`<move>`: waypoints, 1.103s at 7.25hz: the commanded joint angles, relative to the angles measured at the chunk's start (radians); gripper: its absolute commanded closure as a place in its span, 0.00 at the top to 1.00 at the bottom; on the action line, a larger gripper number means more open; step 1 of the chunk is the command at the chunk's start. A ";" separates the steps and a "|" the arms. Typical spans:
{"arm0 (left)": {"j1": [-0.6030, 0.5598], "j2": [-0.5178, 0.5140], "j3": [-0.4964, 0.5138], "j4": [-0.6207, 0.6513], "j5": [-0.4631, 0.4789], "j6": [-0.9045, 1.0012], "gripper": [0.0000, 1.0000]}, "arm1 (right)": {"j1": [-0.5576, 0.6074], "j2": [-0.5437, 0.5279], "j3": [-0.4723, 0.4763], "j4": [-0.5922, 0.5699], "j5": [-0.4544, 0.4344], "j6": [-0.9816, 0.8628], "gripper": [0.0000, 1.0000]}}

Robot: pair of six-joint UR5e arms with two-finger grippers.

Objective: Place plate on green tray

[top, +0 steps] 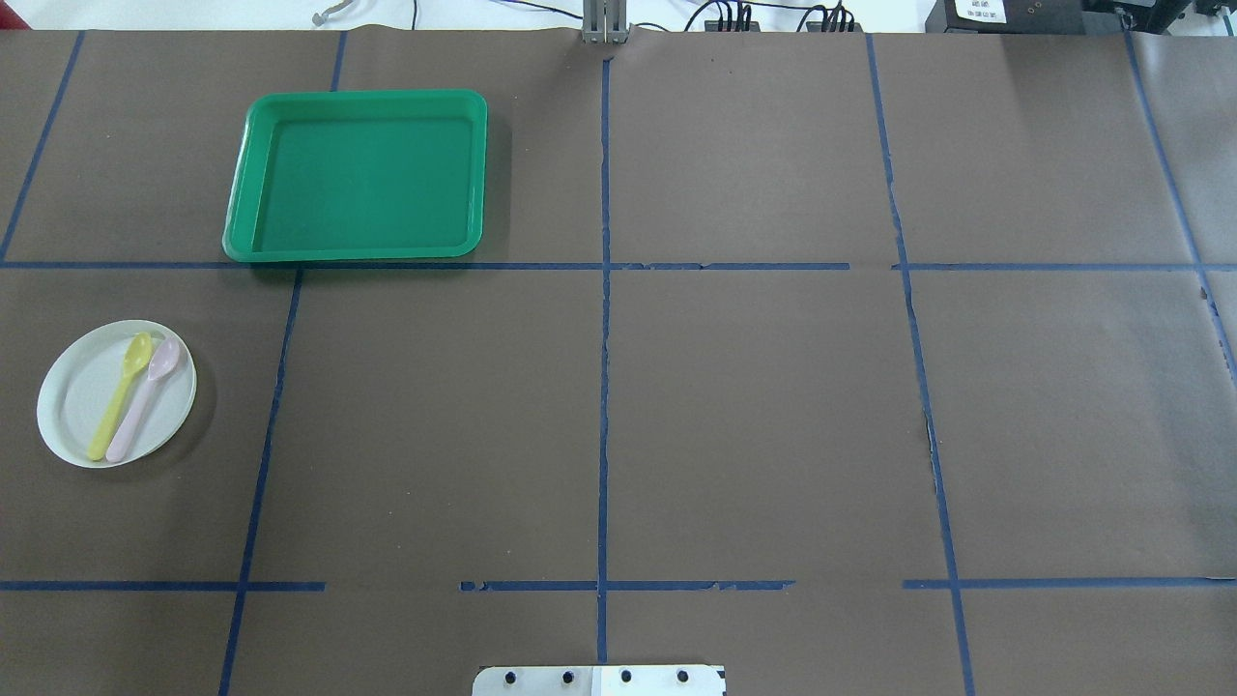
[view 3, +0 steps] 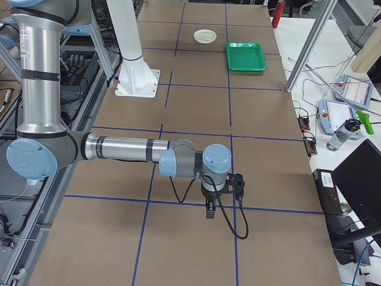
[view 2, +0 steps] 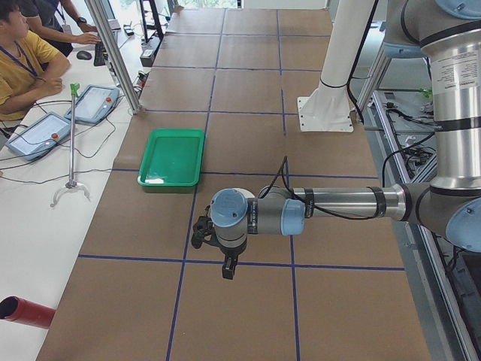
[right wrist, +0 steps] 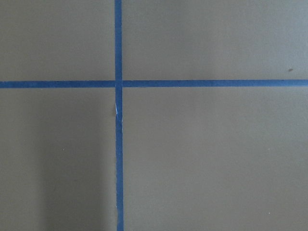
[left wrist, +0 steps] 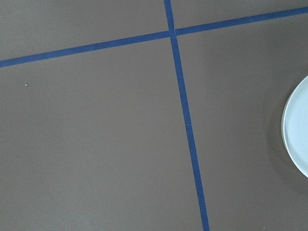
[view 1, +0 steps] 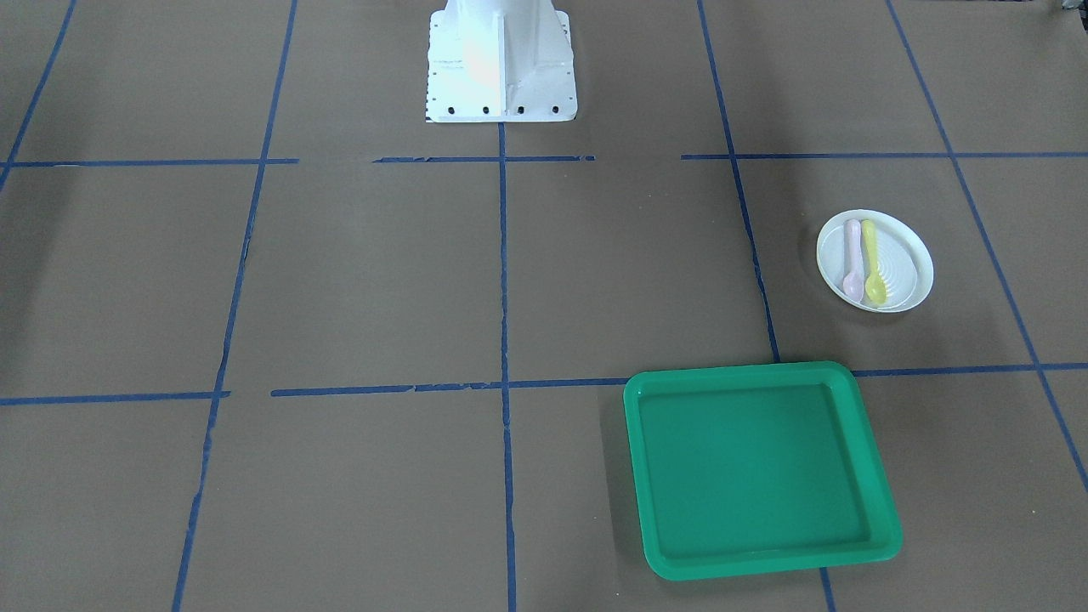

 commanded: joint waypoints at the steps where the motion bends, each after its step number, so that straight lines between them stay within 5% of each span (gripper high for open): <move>1: -0.001 -0.017 -0.014 -0.001 -0.004 -0.002 1.00 | 0.000 0.000 0.000 0.000 0.000 0.000 1.00; 3: 0.000 -0.022 -0.011 -0.012 -0.006 0.002 1.00 | 0.000 0.000 0.000 0.000 0.000 0.000 1.00; 5: 0.050 -0.028 0.009 -0.183 0.002 -0.132 1.00 | 0.000 0.000 0.000 0.000 0.000 0.000 1.00; 7: 0.239 -0.028 0.145 -0.558 0.008 -0.495 1.00 | 0.000 0.000 0.000 0.000 0.000 0.000 1.00; 8: 0.332 -0.028 0.227 -0.779 0.094 -0.679 1.00 | 0.000 0.000 0.000 0.000 0.001 0.000 1.00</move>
